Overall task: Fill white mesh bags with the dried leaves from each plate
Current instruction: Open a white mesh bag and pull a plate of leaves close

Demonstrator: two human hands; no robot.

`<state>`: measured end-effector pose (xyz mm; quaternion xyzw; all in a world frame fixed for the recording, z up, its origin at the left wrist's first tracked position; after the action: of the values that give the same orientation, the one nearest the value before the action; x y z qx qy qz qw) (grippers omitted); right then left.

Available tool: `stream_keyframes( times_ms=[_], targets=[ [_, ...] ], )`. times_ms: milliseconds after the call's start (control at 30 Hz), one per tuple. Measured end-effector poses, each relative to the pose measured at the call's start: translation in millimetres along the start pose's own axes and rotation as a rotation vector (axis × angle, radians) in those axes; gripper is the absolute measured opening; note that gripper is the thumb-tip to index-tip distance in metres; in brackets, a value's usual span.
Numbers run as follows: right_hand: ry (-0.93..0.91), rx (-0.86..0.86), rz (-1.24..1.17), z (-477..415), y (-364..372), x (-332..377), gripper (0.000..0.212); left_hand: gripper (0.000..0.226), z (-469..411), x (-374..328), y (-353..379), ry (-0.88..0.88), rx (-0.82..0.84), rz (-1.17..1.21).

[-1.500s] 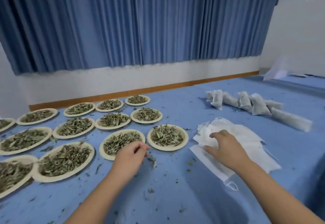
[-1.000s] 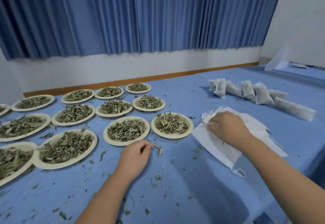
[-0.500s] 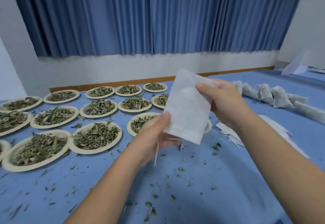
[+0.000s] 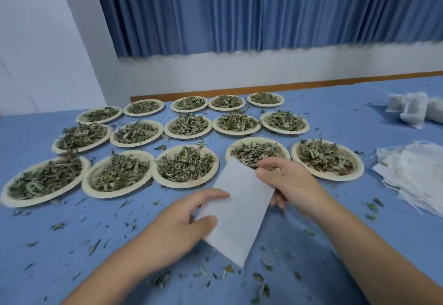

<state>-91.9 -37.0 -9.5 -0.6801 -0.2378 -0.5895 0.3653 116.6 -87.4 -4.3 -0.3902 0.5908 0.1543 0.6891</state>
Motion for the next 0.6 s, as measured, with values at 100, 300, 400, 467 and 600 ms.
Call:
stream_keyframes(
  times_ms=[100, 300, 400, 467, 600],
  targets=[
    [-0.039, -0.153, 0.102, -2, -16, -14, 0.012, 0.054, 11, 22, -9, -0.032, 0.141, -0.175],
    [0.139, -0.358, 0.163, -16, -47, -42, 0.022, 0.069, 15, 31, -24, 0.056, 0.197, -0.344],
    [0.193, -0.377, 0.096, -20, -45, -48, 0.02, 0.062, 15, 33, -31, 0.164, 0.1, -0.497],
    [0.244, -0.382, 0.059, -24, -44, -51, 0.016, 0.047, 16, 28, -34, 0.268, 0.009, -0.646],
    [0.343, -0.371, -0.01, -34, -36, -50, 0.013, 0.005, 18, 10, -40, 0.396, -0.124, -0.611]
  ],
)
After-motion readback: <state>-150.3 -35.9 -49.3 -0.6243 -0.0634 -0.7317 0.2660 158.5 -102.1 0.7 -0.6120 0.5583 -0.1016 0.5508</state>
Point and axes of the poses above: each hand's wrist, its own z-axis away from the middle knuckle, its own y-axis out of the palm, x = y × z, the point moved 8 cm from there along -z, towards the middle knuckle, and after that the axes turned 13 degrees about -x, right-handed, at the moved point
